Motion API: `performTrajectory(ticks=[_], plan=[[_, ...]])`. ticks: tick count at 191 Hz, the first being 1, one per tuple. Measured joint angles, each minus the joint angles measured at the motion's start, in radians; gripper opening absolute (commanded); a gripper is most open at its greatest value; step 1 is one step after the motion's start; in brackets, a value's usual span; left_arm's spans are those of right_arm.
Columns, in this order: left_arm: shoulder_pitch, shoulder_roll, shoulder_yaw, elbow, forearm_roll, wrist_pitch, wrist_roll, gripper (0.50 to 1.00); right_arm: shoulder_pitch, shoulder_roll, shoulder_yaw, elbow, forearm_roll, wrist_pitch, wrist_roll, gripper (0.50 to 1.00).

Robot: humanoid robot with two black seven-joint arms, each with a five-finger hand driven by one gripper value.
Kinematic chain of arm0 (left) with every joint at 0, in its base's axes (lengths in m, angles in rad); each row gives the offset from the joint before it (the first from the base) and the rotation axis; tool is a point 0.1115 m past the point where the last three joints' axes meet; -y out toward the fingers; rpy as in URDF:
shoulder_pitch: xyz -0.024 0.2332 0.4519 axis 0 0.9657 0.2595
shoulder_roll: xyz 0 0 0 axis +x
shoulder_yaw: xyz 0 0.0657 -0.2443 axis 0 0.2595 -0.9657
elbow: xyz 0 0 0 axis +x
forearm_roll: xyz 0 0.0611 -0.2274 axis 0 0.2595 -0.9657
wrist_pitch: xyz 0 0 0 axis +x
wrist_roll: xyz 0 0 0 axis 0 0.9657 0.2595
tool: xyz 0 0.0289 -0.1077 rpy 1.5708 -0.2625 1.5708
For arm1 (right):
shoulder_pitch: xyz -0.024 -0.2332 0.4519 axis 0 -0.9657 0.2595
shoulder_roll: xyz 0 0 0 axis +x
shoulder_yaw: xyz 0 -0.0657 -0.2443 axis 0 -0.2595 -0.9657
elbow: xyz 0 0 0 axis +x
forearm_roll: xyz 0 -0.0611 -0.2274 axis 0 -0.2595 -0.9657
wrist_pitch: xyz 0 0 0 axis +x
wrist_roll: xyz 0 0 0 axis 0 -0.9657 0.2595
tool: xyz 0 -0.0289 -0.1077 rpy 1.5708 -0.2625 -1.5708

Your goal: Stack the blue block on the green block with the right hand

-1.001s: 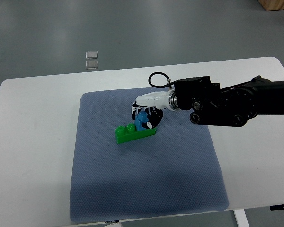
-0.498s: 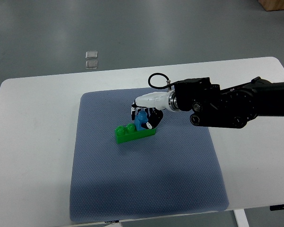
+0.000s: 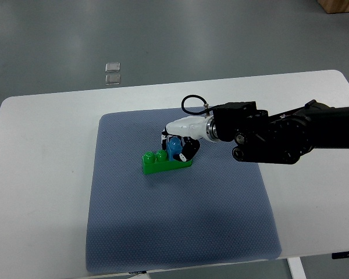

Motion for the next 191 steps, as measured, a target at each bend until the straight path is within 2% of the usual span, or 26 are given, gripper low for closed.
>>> performTrajectory(ticks=[82, 93, 102, 103, 106, 107, 108, 109, 110, 111, 121, 122, 128, 191], plan=[[0.000, 0.000, 0.000, 0.002, 0.000, 0.000, 0.000, 1.000, -0.005, -0.002, 0.001, -0.001, 0.000, -0.001, 0.005, 0.537], [0.000, 0.000, -0.001, 0.003, 0.000, 0.000, 0.000, 1.000, -0.005, -0.003, 0.002, -0.001, 0.000, -0.001, 0.006, 0.570], [0.000, 0.000, -0.001, 0.004, 0.000, 0.000, 0.000, 1.000, -0.005, -0.005, 0.003, -0.001, 0.001, 0.000, 0.006, 0.570], [0.000, 0.000, -0.001, 0.004, 0.000, 0.000, 0.000, 1.000, -0.005, -0.005, 0.003, -0.001, 0.001, 0.001, 0.006, 0.625], [0.000, 0.000, -0.001, 0.004, 0.000, 0.000, 0.000, 1.000, -0.005, -0.006, 0.003, -0.001, 0.001, 0.001, 0.006, 0.650], [0.000, 0.000, -0.001, 0.004, 0.000, 0.000, 0.000, 1.000, -0.005, -0.006, 0.003, -0.001, 0.001, 0.001, 0.006, 0.678], [0.000, 0.000, -0.001, 0.004, 0.000, 0.000, 0.000, 1.000, -0.005, -0.006, 0.003, -0.001, 0.001, 0.002, 0.006, 0.678], [0.000, 0.000, -0.001, 0.004, 0.000, 0.000, 0.000, 1.000, -0.005, -0.006, 0.004, -0.001, 0.001, 0.002, 0.006, 0.715], [0.000, 0.000, -0.001, 0.004, 0.000, 0.000, 0.000, 1.000, -0.005, -0.007, 0.004, 0.000, 0.002, 0.002, 0.006, 0.715], [0.000, 0.000, -0.001, 0.004, 0.000, 0.000, 0.000, 1.000, -0.005, -0.007, 0.005, 0.000, 0.002, 0.003, 0.006, 0.749], [0.000, 0.000, -0.001, 0.005, 0.000, 0.000, 0.000, 1.000, -0.005, -0.009, 0.011, 0.000, 0.008, 0.005, 0.006, 0.750], [0.000, 0.000, -0.001, 0.005, 0.000, 0.000, 0.000, 1.000, -0.005, -0.009, 0.012, 0.000, 0.008, 0.005, 0.006, 0.863], [0.000, 0.000, -0.001, 0.005, 0.000, 0.000, 0.000, 1.000, -0.005, -0.011, 0.015, 0.001, 0.011, 0.006, 0.006, 0.905], [0.000, 0.000, -0.002, 0.008, 0.000, 0.000, 0.000, 1.000, 0.001, -0.021, 0.029, 0.008, 0.021, 0.011, 0.009, 0.921]])
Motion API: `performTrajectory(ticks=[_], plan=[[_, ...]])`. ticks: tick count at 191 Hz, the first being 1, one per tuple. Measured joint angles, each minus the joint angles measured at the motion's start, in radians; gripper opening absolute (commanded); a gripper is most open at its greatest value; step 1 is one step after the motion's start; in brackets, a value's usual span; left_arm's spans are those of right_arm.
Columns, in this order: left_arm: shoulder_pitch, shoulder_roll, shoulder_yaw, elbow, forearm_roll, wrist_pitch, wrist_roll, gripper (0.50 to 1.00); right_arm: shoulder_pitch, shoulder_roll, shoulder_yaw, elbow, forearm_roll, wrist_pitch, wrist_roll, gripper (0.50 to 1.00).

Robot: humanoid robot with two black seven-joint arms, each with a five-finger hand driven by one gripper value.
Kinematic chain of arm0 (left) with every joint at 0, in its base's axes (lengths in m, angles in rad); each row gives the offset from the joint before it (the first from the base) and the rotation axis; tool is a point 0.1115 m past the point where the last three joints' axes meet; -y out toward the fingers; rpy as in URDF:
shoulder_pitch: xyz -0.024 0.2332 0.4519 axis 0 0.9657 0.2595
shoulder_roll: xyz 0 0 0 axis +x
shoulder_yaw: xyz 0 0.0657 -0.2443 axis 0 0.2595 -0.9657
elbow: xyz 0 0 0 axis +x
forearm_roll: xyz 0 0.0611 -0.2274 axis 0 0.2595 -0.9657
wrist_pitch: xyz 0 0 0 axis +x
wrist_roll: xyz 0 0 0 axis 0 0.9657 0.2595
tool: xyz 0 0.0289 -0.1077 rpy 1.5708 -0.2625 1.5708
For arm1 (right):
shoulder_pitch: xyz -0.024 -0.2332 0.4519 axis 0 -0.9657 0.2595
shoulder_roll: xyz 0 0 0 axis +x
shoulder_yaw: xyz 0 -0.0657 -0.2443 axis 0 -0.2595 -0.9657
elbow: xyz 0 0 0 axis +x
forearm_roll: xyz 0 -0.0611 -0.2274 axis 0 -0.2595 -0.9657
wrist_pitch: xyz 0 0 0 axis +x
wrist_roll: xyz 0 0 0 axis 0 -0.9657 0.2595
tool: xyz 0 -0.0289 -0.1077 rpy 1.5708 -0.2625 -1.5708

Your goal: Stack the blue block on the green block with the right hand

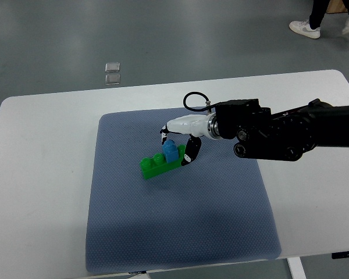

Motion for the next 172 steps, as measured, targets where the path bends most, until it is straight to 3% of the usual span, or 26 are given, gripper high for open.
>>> performTrajectory(ticks=[42, 104, 138, 172], plan=[[0.000, 0.000, 0.000, 0.002, 0.000, 0.000, 0.000, 1.000, 0.010, -0.040, 0.038, 0.019, 0.002, 0.043, 0.001, 0.921], [-0.001, 0.000, 0.002, -0.006, 0.000, 0.000, 0.001, 1.000, 0.080, -0.259, 0.279, 0.103, 0.211, 0.207, 0.000, 0.921], [-0.001, 0.000, 0.002, -0.008, 0.000, 0.000, 0.001, 1.000, -0.133, -0.333, 0.606, 0.054, 0.400, 0.222, 0.000, 0.921], [-0.001, 0.000, 0.002, -0.008, 0.000, 0.000, 0.001, 1.000, -0.416, -0.250, 0.988, -0.019, 0.527, 0.220, 0.000, 0.921]])
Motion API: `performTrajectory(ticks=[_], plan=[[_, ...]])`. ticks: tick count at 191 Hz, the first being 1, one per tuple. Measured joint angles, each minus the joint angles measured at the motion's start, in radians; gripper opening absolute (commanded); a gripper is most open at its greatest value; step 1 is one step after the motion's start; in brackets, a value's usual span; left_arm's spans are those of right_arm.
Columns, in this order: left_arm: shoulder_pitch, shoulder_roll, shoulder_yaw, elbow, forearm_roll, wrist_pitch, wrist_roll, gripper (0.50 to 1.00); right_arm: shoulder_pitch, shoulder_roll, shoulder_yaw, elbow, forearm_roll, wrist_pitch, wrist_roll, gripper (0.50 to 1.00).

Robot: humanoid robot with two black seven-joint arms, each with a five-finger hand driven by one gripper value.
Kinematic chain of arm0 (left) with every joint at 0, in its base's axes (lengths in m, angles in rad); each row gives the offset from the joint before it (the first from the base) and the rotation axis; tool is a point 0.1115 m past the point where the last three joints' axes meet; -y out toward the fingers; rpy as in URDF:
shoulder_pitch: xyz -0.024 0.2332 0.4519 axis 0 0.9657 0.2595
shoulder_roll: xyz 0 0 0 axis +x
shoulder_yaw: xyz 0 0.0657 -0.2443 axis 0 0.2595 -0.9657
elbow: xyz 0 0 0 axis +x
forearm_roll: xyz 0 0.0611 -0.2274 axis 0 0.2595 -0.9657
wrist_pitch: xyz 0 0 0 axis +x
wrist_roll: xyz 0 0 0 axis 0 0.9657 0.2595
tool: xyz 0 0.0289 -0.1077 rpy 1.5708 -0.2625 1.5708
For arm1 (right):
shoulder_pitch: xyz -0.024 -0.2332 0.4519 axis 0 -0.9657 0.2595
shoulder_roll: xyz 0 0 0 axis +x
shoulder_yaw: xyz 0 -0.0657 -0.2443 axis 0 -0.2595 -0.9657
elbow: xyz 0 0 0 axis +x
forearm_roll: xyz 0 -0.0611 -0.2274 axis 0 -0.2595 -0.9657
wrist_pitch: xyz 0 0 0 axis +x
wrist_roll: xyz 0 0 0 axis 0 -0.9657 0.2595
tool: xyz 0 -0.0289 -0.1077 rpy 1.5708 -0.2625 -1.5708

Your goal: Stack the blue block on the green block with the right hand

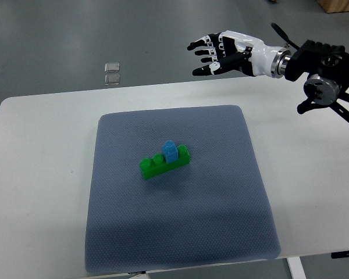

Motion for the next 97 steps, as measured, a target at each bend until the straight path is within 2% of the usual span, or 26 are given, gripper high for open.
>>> performTrajectory(ticks=[27, 48, 69, 97], plan=[[0.000, 0.000, 0.001, -0.001, 0.000, 0.000, 0.000, 1.000, -0.156, 0.177, 0.286, -0.132, 0.017, -0.005, 0.000, 0.921], [0.000, 0.000, 0.002, -0.001, 0.001, 0.000, 0.000, 1.000, -0.203, 0.288, 0.450, -0.229, 0.019, -0.005, 0.013, 0.921], [0.000, 0.000, 0.001, -0.001, 0.001, 0.000, 0.000, 1.000, -0.215, 0.351, 0.545, -0.323, 0.042, -0.001, 0.057, 0.921], [0.000, 0.000, 0.000, -0.001, 0.000, 0.000, 0.000, 1.000, -0.217, 0.374, 0.565, -0.417, 0.173, 0.021, 0.110, 0.921]])
